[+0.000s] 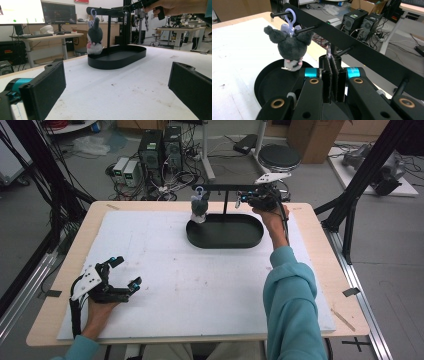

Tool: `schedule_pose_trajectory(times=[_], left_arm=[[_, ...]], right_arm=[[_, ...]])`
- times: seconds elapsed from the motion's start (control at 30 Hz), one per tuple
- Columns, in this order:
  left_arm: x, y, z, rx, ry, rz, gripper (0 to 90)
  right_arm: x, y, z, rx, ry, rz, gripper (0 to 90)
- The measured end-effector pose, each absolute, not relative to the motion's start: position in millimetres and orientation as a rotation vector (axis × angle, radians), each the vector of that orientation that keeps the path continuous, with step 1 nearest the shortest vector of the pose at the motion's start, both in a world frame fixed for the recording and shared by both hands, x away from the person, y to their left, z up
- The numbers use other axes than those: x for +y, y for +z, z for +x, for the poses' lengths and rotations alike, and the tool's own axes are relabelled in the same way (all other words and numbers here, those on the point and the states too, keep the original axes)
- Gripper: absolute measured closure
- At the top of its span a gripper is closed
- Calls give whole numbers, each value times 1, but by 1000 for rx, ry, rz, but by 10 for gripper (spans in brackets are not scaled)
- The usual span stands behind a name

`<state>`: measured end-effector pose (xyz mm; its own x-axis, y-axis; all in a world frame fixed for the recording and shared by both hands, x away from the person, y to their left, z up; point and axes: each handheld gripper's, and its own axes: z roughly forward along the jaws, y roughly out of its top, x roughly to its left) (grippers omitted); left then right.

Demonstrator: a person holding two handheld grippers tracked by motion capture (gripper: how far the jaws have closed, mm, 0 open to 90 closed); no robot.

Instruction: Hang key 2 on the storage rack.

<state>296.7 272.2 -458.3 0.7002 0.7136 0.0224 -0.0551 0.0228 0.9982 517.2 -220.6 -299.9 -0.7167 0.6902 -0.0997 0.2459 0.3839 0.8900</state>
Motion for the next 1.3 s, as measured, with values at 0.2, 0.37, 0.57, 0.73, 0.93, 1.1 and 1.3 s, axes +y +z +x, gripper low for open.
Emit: schedule_pose_trajectory(times=[0.2,0.37,0.57,0.73,0.93,1.1,1.3], left_arm=[[272,-458,297,584,650,1436,17],[272,-458,297,585,652,1438,17],[272,-458,297,586,653,1436,17],[272,-458,297,586,653,1434,17],[272,-458,296,585,651,1436,17],[272,-458,297,583,654,1437,17],[272,-458,297,584,654,1438,17]], right_arm=[[-221,-301,518,2183,1291,833,885],[-223,-304,520,2175,1292,846,885],[-223,-307,523,2177,1287,850,885],[-223,-309,524,2179,1289,857,884],[-223,-311,525,2177,1290,856,879],[-223,-311,524,2183,1285,869,876],[-222,-311,525,2192,1248,851,875]])
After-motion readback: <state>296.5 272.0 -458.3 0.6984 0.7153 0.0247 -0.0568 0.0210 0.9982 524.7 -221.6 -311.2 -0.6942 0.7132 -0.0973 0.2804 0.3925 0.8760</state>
